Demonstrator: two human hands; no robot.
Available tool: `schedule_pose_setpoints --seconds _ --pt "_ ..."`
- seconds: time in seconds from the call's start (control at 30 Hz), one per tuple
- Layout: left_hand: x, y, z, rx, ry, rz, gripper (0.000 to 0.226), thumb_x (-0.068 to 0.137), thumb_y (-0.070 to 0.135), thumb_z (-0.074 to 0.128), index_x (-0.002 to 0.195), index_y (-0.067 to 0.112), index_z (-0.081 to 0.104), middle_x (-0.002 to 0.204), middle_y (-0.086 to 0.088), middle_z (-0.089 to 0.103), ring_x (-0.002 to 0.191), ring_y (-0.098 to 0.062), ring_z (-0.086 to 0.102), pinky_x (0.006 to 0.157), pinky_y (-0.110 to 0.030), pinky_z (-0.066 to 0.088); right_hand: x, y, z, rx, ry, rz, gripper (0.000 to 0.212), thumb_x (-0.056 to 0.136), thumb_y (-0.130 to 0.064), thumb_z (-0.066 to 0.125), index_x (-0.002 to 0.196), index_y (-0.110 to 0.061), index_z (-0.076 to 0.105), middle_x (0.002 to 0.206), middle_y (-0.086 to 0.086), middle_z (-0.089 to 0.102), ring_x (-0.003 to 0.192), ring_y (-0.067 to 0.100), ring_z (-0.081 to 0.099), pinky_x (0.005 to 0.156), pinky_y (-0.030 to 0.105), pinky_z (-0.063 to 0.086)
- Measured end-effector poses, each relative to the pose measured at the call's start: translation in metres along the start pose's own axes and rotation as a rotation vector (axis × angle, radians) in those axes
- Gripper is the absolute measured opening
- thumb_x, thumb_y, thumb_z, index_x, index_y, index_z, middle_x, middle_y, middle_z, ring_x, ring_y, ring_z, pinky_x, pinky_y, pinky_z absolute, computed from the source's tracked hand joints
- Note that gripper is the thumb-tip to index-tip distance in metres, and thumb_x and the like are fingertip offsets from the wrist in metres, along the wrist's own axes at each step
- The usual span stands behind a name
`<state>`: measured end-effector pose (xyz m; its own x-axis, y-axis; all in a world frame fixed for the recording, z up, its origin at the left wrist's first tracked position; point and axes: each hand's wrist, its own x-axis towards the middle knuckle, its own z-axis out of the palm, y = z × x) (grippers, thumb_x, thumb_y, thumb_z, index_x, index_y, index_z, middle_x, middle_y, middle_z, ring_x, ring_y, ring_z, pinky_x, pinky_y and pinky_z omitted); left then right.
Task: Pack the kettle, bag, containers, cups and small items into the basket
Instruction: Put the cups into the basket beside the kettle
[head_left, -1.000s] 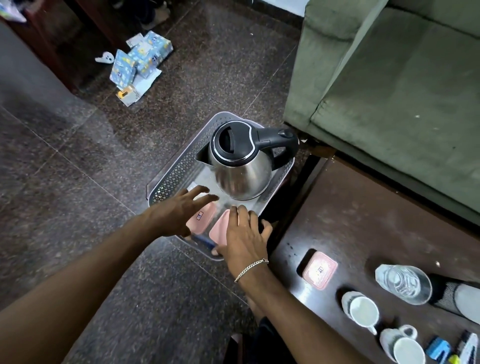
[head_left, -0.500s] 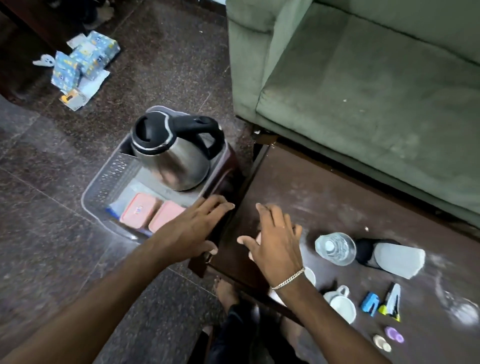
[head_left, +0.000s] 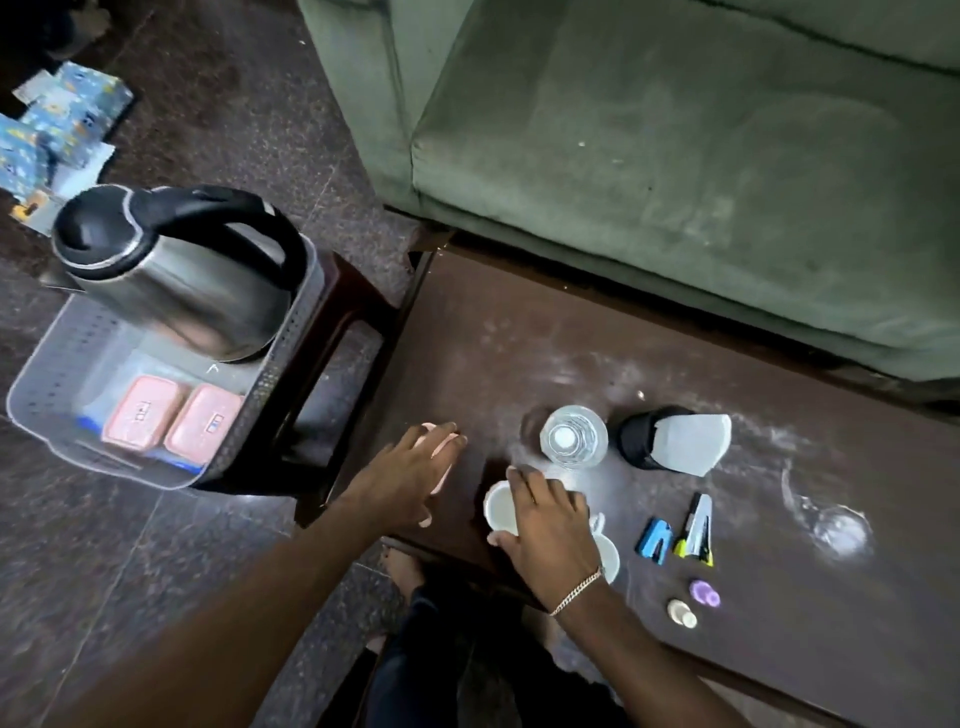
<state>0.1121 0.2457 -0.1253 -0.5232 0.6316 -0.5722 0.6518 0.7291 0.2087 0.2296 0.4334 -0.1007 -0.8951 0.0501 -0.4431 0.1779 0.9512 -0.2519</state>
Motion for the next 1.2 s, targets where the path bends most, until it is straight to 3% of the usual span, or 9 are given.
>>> schedule_pose_setpoints --seconds 0.27,0.43,0.6,0.93,1.2 --pt "0.007 0.01 0.016 0.072 0.064 -0.081 0.109 0.072 0.022 0.086 0.161 0.014 0.024 0.163 -0.004 0.03 0.133 -0.035 0.041 0.1 -0.046 0.051 -0.004 0.002 0.026 -0.079 -0.056 -0.002 0.085 0.082 -0.045 0.072 0.151 -0.014 0.034 0.147 0.007 0.044 0.122 0.028 0.05 0.096 0.043 0.041" --pt "0.008 0.006 0.015 0.087 0.047 -0.124 0.104 0.08 0.027 0.08 0.163 0.017 0.018 0.164 0.0 0.025 0.136 -0.034 0.036 0.102 -0.052 0.043 0.001 -0.001 0.027 -0.111 -0.049 0.003 0.08 0.073 -0.038 0.081 0.141 -0.008 0.052 0.126 0.009 0.061 0.104 0.029 0.063 0.083 0.042 0.051" --pt "0.003 -0.004 0.013 -0.011 0.073 -0.059 0.092 0.083 0.012 0.07 0.161 0.013 0.021 0.162 -0.002 0.025 0.132 -0.035 0.038 0.098 -0.051 0.051 0.006 -0.005 0.024 -0.097 -0.031 0.012 0.076 0.059 -0.03 0.089 0.126 -0.004 0.064 0.111 0.011 0.069 0.087 0.029 0.068 0.07 0.039 0.056" --pt "-0.086 -0.072 -0.062 -0.055 0.381 0.019 0.094 0.068 0.019 0.081 0.153 0.01 0.041 0.152 -0.007 0.046 0.131 -0.032 0.046 0.114 -0.04 0.043 0.028 -0.088 -0.032 0.107 0.151 -0.104 0.074 0.069 -0.026 0.081 0.135 -0.007 0.056 0.123 0.009 0.062 0.104 0.031 0.063 0.092 0.04 0.054" --pt "-0.189 -0.186 -0.116 -0.019 0.409 -0.183 0.108 0.058 0.025 0.094 0.152 0.011 0.042 0.151 -0.006 0.047 0.132 -0.032 0.043 0.112 -0.041 0.044 0.07 -0.205 -0.103 0.2 0.232 -0.397 0.079 0.07 -0.021 0.078 0.143 -0.013 0.048 0.135 0.005 0.054 0.108 0.028 0.058 0.092 0.043 0.051"
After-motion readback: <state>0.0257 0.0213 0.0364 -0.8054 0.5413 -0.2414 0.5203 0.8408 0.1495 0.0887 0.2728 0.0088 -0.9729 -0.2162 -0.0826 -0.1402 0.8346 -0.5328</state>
